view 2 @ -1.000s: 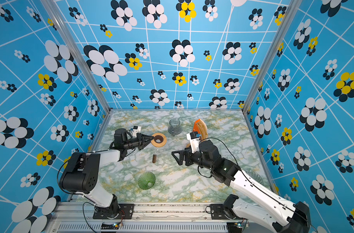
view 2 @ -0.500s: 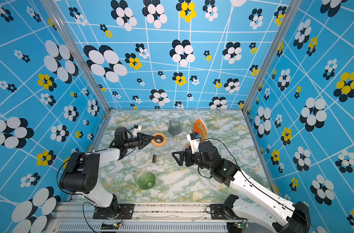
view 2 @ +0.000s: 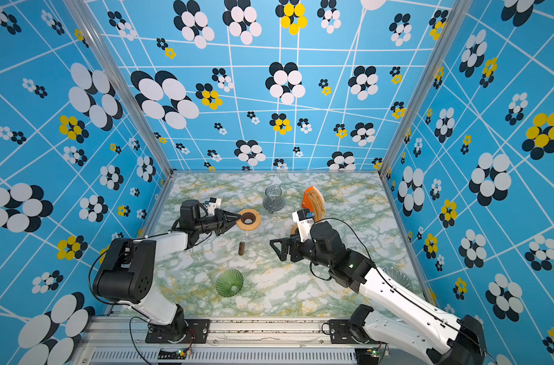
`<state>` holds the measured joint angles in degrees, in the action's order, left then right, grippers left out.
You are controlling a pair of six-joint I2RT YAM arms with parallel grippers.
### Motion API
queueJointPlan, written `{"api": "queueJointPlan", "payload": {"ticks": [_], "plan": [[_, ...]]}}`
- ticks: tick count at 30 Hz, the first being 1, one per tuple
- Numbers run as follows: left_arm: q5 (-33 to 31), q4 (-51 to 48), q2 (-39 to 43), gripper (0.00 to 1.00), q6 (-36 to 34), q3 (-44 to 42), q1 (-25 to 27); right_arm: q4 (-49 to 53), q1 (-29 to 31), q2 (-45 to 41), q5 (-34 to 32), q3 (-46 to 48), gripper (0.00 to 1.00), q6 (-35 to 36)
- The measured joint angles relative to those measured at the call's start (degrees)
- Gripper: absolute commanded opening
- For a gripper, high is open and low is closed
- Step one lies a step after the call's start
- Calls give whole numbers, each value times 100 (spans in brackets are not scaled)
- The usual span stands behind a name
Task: Place the coffee filter in the dripper
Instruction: 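Lower the wooden ring flat onto the server and open the left gripper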
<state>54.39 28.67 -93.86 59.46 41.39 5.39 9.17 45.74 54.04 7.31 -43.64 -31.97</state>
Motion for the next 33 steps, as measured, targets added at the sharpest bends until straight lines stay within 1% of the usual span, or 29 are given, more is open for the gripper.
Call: {"api": "queueJointPlan", "payload": {"ticks": [10,16,19,25,33], "plan": [[0,-85,42,28,-129,7,-2,2,0,0,-61,24,98,2],[-2,-216,107,33,-229,37,-11,2,0,0,-79,24,98,2],[-28,-337,170,34,-299,50,-11,2,0,0,-79,24,98,2],[-160,-879,328,36,-573,181,-11,2,0,0,-81,26,98,2],[-378,-1930,463,36,-1117,525,-17,2,0,0,-81,26,98,2]]}}
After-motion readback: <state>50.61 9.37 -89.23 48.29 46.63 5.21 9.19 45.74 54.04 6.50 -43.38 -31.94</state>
